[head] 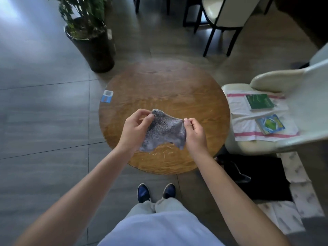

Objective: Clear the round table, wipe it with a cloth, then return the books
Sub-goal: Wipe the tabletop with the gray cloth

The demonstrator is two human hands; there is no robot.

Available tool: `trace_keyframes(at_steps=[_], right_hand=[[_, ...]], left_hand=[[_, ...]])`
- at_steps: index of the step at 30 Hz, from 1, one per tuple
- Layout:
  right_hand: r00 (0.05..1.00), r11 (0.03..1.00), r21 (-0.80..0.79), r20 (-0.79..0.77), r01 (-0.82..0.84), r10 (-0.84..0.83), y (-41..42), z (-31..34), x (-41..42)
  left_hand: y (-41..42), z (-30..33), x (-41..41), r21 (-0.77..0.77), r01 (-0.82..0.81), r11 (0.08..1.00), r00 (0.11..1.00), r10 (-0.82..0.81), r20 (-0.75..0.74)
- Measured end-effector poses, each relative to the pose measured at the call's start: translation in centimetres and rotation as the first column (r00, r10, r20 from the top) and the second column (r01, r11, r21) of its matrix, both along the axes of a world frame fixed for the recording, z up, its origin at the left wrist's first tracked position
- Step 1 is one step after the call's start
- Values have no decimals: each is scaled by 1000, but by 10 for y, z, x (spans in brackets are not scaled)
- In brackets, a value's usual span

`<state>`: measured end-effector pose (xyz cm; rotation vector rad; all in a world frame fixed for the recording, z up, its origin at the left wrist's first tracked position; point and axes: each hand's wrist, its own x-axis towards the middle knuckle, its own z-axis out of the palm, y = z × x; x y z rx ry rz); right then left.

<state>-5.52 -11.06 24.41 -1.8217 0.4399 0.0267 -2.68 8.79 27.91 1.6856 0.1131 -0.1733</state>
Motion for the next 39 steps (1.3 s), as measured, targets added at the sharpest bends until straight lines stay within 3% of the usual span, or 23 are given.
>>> trace_keyframes(at_steps=[2, 7, 10, 13, 15, 22, 27, 30, 34, 39], right_hand=[[999, 999, 37, -6, -38, 38, -9, -2, -5], [907, 921, -16, -182, -390, 381, -39, -14, -16], [898, 920, 9, -211, -393, 386, -49, -22, -16], [917, 931, 39, -162, -362, 364, -54, -24, -3], [926, 936, 8, -147, -351, 348, -57, -24, 10], [952, 892, -360, 32, -274, 305, -71, -32, 54], [925, 796, -477, -120, -372, 360, -77, -69, 58], [898, 786, -434, -186, -440, 399, -81, -84, 33], [863, 830, -262, -266, -493, 429, -86, -95, -6], [792, 804, -195, -408, -562, 454, -74, -169, -10]], left_hand=[[-7, -7, -3, -57, -37, 998, 997, 33, -70], [-12, -27, -1, -93, 12, 996, 975, -33, -221], [-16, -40, 3, 50, 175, 983, 947, -155, -281], [-21, -48, 19, 258, 370, 893, 901, -277, -335], [-24, -48, 38, 273, 405, 873, 889, -305, -343], [-31, -56, 73, 346, 154, 925, 980, -99, -172], [-20, -98, 53, 433, 132, 892, 986, -75, -147], [-12, -116, 18, 425, 194, 884, 975, -125, -185], [-3, -141, -34, 353, 185, 917, 970, -112, -216], [9, -214, -51, 437, 251, 864, 939, -107, -328]])
